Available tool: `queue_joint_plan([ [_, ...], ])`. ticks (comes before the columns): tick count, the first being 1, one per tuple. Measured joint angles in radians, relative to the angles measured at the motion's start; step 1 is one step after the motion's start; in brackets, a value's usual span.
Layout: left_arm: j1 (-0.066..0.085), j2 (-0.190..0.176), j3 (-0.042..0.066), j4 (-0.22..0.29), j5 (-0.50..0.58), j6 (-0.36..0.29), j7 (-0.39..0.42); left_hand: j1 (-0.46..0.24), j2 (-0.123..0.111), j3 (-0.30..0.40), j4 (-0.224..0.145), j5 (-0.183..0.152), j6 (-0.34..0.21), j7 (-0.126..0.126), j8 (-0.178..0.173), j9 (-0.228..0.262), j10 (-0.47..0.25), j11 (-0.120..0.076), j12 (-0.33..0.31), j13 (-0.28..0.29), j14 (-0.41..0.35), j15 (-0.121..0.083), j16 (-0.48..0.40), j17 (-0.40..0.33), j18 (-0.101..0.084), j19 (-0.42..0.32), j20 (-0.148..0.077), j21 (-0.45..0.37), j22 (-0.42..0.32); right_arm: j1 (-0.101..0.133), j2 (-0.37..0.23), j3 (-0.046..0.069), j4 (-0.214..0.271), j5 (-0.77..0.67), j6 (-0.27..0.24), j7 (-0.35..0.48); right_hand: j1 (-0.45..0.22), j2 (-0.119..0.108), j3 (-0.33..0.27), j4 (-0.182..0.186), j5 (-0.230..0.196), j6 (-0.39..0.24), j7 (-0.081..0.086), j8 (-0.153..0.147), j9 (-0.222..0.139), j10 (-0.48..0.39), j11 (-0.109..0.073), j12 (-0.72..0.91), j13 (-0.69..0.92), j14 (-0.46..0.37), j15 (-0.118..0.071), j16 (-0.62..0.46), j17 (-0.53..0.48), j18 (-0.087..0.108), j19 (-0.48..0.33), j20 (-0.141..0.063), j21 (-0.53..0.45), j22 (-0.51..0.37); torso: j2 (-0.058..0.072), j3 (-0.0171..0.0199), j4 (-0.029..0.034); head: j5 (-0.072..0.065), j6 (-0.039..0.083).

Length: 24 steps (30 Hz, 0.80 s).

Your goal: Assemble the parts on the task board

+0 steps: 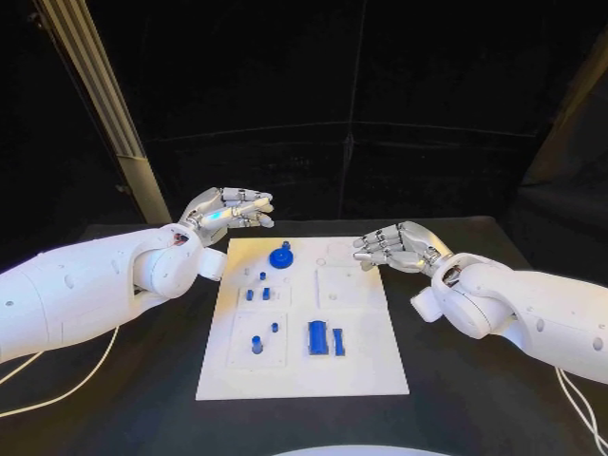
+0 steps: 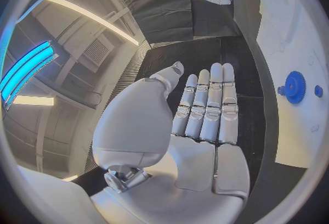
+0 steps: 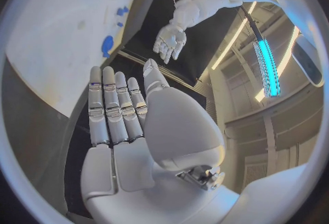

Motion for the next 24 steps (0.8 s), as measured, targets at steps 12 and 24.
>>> queue_joint_plan([
  [12,-0.021,0.075,0.0,-0.116,0.054,-0.007,0.015,-0.097,0.05,-0.088,-0.048,-0.017,-0.091,-0.043,-0.084,-0.021,-0.112,0.023,-0.141,-0.021,-0.103,0.033,-0.247,-0.146,0.0,-0.194,0.033,-0.023,-0.252,0.004,0.102,0.031,-0.192,0.23,0.026,0.16,-0.21,0.039,-0.019,-0.092,-0.025,-0.083,-0.007,-0.024,-0.114,-0.049,-0.004,-0.082,-0.292,0.016,-0.002,-0.187,-0.213,0.008,0.033,-0.002,-0.191,-0.168,-0.026,0.0042,0.0,0.001,0.041],
  [24,-0.073,0.034,0.056,0.026,0.045,-0.123,0.018,-0.578,0.103,-0.194,-0.09,-0.051,-0.437,-0.126,-0.165,-0.06,-0.481,-0.044,-0.227,-0.059,-0.455,-0.049,-0.312,-0.22,-0.055,-0.507,-0.06,-0.058,-0.401,0.012,0.071,0.011,-0.036,0.305,-0.088,0.17,-0.708,-0.04,0.045,-0.075,-0.075,-0.411,-0.084,-0.062,-0.194,-0.427,-0.072,-0.114,-0.37,-0.387,-0.089,-0.252,-0.298,-0.048,-0.332,-0.085,-0.257,-0.223,-0.024,0.0213,0.0354,0.0,0.094],
])
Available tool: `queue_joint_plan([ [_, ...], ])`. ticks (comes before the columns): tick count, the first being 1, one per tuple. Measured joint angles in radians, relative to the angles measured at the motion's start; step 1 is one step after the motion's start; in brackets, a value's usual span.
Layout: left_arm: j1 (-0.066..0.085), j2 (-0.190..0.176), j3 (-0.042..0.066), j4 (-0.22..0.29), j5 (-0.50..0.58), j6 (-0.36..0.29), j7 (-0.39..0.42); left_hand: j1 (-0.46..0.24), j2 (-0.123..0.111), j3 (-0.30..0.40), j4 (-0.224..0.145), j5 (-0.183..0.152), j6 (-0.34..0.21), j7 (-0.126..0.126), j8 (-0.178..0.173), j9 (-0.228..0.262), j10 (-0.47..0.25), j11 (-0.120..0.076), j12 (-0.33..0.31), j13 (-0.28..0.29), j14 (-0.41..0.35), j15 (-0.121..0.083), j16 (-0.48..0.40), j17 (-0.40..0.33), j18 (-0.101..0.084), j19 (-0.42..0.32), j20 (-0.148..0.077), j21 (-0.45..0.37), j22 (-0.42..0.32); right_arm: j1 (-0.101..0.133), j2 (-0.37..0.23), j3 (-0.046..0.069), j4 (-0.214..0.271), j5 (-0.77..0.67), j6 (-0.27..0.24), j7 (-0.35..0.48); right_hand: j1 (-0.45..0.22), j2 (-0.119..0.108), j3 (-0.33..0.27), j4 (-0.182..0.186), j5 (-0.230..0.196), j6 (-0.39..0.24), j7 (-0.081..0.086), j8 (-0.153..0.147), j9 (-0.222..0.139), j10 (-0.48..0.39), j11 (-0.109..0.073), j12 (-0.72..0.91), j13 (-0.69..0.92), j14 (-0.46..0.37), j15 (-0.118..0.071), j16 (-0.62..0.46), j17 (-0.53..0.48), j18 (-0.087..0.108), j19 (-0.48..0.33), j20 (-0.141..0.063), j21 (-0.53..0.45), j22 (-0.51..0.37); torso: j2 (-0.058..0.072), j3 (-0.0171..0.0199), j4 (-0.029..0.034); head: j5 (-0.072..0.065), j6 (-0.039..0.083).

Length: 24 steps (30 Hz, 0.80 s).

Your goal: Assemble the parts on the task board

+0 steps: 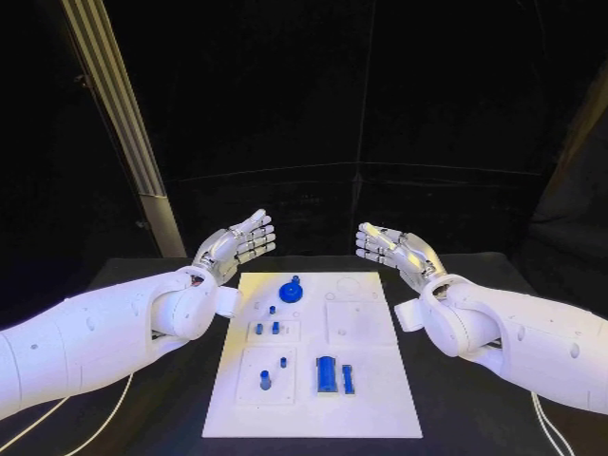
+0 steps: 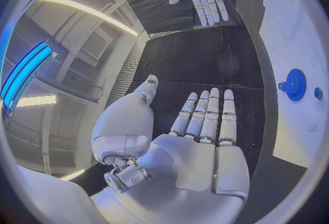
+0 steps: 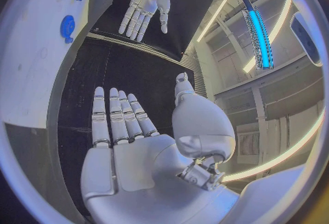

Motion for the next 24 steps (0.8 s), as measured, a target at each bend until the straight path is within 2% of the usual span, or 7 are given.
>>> queue_joint_plan([
  [6,-0.046,-0.032,0.046,0.131,-0.012,-0.153,0.011,-0.165,0.005,-0.035,-0.005,0.0,-0.118,-0.031,-0.008,-0.003,-0.126,-0.054,-0.008,-0.003,-0.121,-0.03,-0.054,-0.046,-0.015,-0.107,-0.032,-0.001,-0.051,0.006,-0.023,-0.014,0.11,0.101,-0.136,0.026,-0.168,-0.008,0.053,0.002,-0.004,-0.109,-0.036,0.0,-0.035,-0.127,-0.052,-0.004,-0.038,-0.135,-0.014,-0.005,-0.011,-0.016,-0.122,-0.028,-0.054,-0.004,0.0,0.0039,0.0082,0.0,0.005],
  [9,-0.066,-0.047,0.067,0.192,-0.02,-0.242,0.019,-0.23,0.006,-0.048,-0.004,0.0,-0.165,-0.038,-0.012,-0.004,-0.176,-0.067,-0.013,-0.003,-0.168,-0.037,-0.072,-0.056,-0.033,-0.149,-0.045,-0.004,-0.071,0.009,-0.031,-0.018,0.145,0.15,-0.201,0.039,-0.236,-0.01,0.061,0.004,-0.004,-0.154,-0.066,0.0,-0.044,-0.178,-0.063,-0.004,-0.046,-0.19,-0.018,-0.005,-0.014,-0.031,-0.171,-0.056,-0.072,-0.006,0.0,0.0045,0.0096,0.0,0.005],
  [12,-0.083,-0.06,0.084,0.24,-0.028,-0.325,0.027,-0.287,0.007,-0.062,-0.006,-0.004,-0.206,-0.042,-0.012,-0.005,-0.22,-0.074,-0.013,-0.004,-0.211,-0.041,-0.079,-0.062,-0.071,-0.184,-0.078,-0.004,-0.089,0.01,-0.035,-0.021,0.168,0.19,-0.254,0.051,-0.295,-0.011,0.068,0.003,-0.004,-0.193,-0.085,-0.003,-0.048,-0.223,-0.071,-0.004,-0.052,-0.237,-0.02,-0.009,-0.015,-0.062,-0.214,-0.082,-0.08,-0.006,0.0,0.0048,0.0102,0.0,0.005],
  [15,-0.094,-0.068,0.095,0.273,-0.035,-0.397,0.035,-0.338,0.007,-0.088,-0.006,-0.004,-0.243,-0.045,-0.012,-0.005,-0.259,-0.08,-0.013,-0.004,-0.248,-0.043,-0.087,-0.066,-0.086,-0.218,-0.102,-0.004,-0.105,0.01,-0.037,-0.021,0.176,0.217,-0.29,0.06,-0.348,-0.012,0.073,0.002,-0.004,-0.227,-0.097,-0.004,-0.052,-0.262,-0.076,-0.006,-0.055,-0.28,-0.021,-0.009,-0.016,-0.086,-0.253,-0.1,-0.088,-0.007,0.0,0.0048,0.0104,0.0,0.005],
  [17,-0.099,-0.072,0.099,0.286,-0.038,-0.43,0.038,-0.369,0.007,-0.108,-0.006,-0.004,-0.266,-0.046,-0.014,-0.005,-0.283,-0.082,-0.013,-0.004,-0.271,-0.044,-0.087,-0.068,-0.086,-0.238,-0.115,-0.004,-0.114,0.01,-0.037,-0.021,0.177,0.228,-0.303,0.064,-0.381,-0.012,0.073,0.002,-0.004,-0.249,-0.103,-0.004,-0.052,-0.288,-0.077,-0.008,-0.056,-0.307,-0.022,-0.009,-0.016,-0.086,-0.278,-0.107,-0.088,-0.007,0.0,0.0049,0.0105,0.0,0.005],
  [19,-0.102,-0.074,0.102,0.296,-0.041,-0.463,0.042,-0.4,0.007,-0.124,-0.007,-0.004,-0.288,-0.047,-0.016,-0.005,-0.308,-0.082,-0.013,-0.004,-0.294,-0.045,-0.088,-0.068,-0.101,-0.259,-0.121,-0.004,-0.123,0.01,-0.037,-0.021,0.177,0.238,-0.314,0.067,-0.412,-0.012,0.073,0.002,-0.004,-0.27,-0.107,-0.004,-0.053,-0.312,-0.079,-0.008,-0.057,-0.332,-0.022,-0.009,-0.016,-0.096,-0.301,-0.112,-0.088,-0.007,0.0,0.005,0.0106,0.0,0.005],
  [24,-0.102,-0.075,0.102,0.299,-0.046,-0.504,0.047,-0.462,0.008,-0.144,-0.007,-0.004,-0.333,-0.047,-0.016,-0.005,-0.354,-0.085,-0.017,-0.004,-0.339,-0.047,-0.092,-0.07,-0.102,-0.299,-0.132,-0.004,-0.167,0.01,-0.037,-0.021,0.177,0.251,-0.331,0.072,-0.476,-0.013,0.079,0.002,-0.004,-0.312,-0.113,-0.004,-0.054,-0.36,-0.081,-0.008,-0.059,-0.385,-0.022,-0.009,-0.016,-0.101,-0.347,-0.12,-0.093,-0.007,0.0,0.0051,0.0107,0.0,0.005],
])
